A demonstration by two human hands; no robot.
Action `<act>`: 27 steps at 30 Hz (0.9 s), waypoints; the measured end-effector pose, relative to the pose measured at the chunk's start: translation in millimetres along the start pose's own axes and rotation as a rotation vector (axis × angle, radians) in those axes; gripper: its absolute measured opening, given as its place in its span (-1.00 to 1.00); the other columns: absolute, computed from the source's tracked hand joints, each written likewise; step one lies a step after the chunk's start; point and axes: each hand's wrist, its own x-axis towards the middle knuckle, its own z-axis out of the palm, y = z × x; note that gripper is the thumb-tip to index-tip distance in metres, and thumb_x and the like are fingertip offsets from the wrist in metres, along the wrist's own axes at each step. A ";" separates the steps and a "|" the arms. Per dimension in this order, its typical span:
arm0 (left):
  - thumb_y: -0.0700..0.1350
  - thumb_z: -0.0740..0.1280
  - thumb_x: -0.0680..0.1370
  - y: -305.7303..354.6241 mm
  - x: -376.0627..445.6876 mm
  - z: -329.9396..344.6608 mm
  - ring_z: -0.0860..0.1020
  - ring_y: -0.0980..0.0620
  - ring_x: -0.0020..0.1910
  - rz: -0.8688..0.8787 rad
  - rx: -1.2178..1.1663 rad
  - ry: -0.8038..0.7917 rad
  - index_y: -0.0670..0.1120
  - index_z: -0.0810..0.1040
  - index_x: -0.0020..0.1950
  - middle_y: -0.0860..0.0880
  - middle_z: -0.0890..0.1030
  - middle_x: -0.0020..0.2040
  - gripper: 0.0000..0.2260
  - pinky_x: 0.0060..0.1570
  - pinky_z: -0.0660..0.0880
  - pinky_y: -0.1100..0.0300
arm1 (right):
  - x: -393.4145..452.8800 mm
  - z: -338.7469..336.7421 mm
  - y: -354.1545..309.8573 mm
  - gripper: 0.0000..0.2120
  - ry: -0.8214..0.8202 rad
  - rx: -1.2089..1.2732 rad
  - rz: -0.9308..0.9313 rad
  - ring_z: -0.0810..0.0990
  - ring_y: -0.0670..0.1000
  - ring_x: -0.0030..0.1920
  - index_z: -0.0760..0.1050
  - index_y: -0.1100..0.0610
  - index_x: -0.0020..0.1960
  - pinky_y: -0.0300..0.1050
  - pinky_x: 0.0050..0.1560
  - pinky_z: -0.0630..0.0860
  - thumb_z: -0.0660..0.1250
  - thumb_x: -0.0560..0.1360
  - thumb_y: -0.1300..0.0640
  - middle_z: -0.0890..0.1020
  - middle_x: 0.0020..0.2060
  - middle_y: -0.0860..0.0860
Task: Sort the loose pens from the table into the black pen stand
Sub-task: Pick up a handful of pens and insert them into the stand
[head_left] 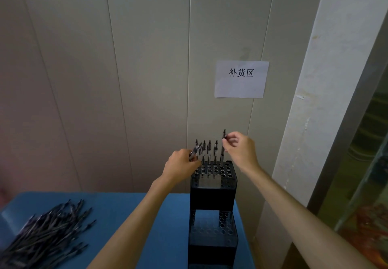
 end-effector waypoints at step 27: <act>-0.14 0.35 0.52 13.4 -2.7 8.1 0.35 0.05 -0.43 -0.014 0.032 -0.032 -0.05 0.36 -0.35 0.02 0.41 -0.42 -0.72 -0.35 0.30 0.22 | -15.1 -17.2 -13.0 -0.87 -0.220 0.267 0.220 0.57 -0.02 -0.34 0.59 0.18 -0.07 -0.18 -0.24 0.54 0.48 0.49 0.13 0.64 -0.25 0.06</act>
